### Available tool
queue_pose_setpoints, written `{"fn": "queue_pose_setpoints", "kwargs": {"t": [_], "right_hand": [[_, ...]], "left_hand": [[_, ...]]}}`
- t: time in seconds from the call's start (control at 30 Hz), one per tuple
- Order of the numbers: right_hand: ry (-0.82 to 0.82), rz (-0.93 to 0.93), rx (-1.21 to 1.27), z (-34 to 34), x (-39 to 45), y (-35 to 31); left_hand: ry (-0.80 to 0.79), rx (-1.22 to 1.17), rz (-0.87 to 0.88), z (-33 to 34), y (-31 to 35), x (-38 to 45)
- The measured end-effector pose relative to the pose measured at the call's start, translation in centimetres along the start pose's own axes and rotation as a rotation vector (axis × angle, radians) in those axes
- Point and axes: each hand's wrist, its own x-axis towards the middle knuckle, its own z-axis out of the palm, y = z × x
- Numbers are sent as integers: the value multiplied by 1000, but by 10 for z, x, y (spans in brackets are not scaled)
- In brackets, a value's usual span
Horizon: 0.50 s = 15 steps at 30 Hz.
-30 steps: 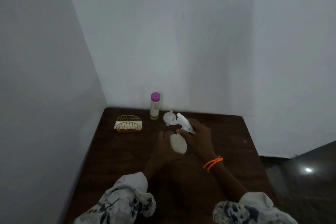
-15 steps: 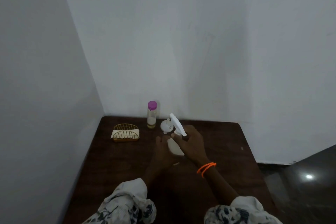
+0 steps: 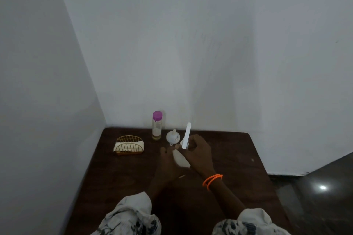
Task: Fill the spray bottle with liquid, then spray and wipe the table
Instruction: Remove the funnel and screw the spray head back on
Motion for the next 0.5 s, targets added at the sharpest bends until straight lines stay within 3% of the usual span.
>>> {"fn": "queue_pose_setpoints", "kwargs": {"t": [0.13, 0.33, 0.5], "right_hand": [[-77, -2, 46, 2, -2, 1], [64, 50, 9, 10, -7, -4], [51, 110, 23, 11, -6, -5]], "left_hand": [[24, 32, -56, -4, -1, 3], [42, 57, 7, -1, -5, 0], [37, 18, -52, -2, -2, 0]]}}
